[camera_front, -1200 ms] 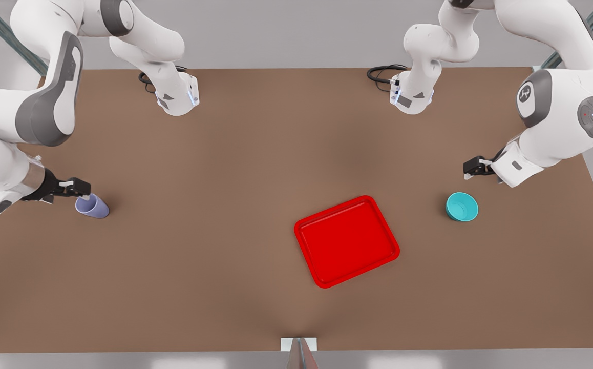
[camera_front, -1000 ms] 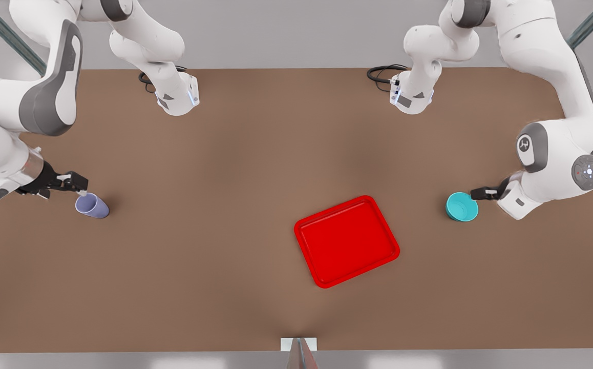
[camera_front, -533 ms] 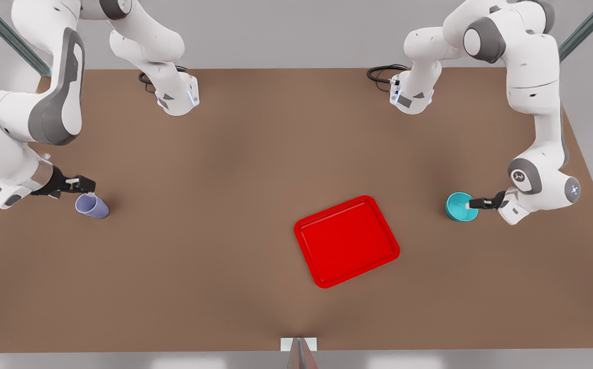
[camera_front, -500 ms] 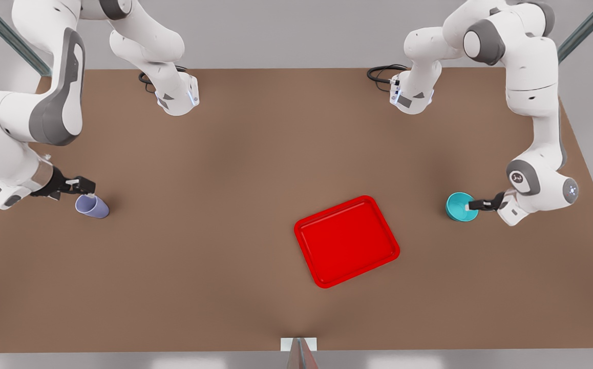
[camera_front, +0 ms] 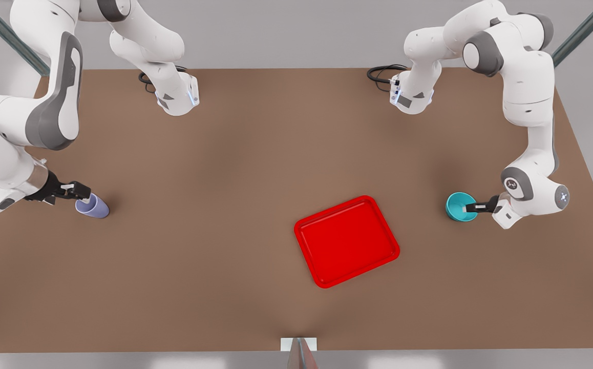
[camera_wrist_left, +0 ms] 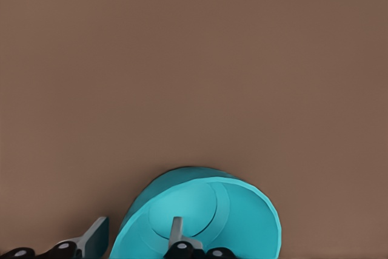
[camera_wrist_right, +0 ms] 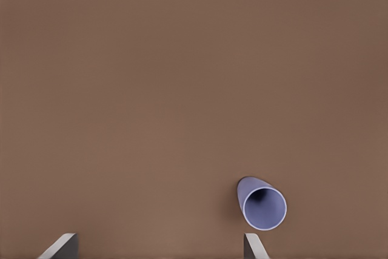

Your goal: Place the bowl on the tray with the left arm and the cup on the tray with the right arm

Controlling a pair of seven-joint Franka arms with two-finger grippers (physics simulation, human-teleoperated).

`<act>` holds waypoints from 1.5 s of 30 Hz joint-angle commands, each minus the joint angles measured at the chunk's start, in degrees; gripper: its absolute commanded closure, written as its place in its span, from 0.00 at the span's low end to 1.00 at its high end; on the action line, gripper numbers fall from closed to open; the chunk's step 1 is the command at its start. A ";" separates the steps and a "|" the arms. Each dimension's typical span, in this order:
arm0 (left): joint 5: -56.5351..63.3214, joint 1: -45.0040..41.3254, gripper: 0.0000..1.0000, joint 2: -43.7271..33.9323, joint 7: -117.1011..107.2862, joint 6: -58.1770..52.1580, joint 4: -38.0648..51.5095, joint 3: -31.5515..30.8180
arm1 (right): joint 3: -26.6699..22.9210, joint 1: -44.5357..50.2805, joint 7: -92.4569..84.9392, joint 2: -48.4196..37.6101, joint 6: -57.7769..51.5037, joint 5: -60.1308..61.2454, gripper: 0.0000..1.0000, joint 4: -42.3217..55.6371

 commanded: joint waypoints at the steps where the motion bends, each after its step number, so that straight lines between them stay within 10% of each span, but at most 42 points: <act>1: 0.04 0.00 0.72 0.01 0.00 0.00 0.21 0.00 | 0.00 0.01 0.00 0.00 0.00 0.00 0.00 0.00; 15: -0.22 -0.61 0.79 -4.12 -6.06 -1.76 1.01 -0.70 | -0.09 -0.69 -0.09 0.00 -0.18 0.00 0.00 -0.17; 22: -1.28 -26.72 0.79 -6.50 -35.77 -1.49 6.37 -5.89 | -0.09 -1.05 -0.09 0.26 -0.17 0.09 0.00 0.00; 30: -2.07 -29.88 0.79 1.77 -37.79 5.63 8.74 -8.09 | -0.09 -0.96 -0.09 0.35 -0.09 0.09 0.00 0.00; 32: -1.89 -29.88 0.43 2.03 -37.62 5.63 8.83 -8.09 | -0.09 -1.05 -0.09 0.44 -0.09 0.09 0.00 0.00; 33: -1.81 -29.88 0.00 2.64 -37.44 5.63 9.53 -8.08 | -0.09 -1.05 -0.09 0.44 -0.09 0.09 0.00 0.00; 45: 18.93 -24.09 0.00 -13.79 -16.18 -24.87 25.35 3.78 | 0.00 -2.63 -0.70 3.69 -0.09 1.23 0.00 2.11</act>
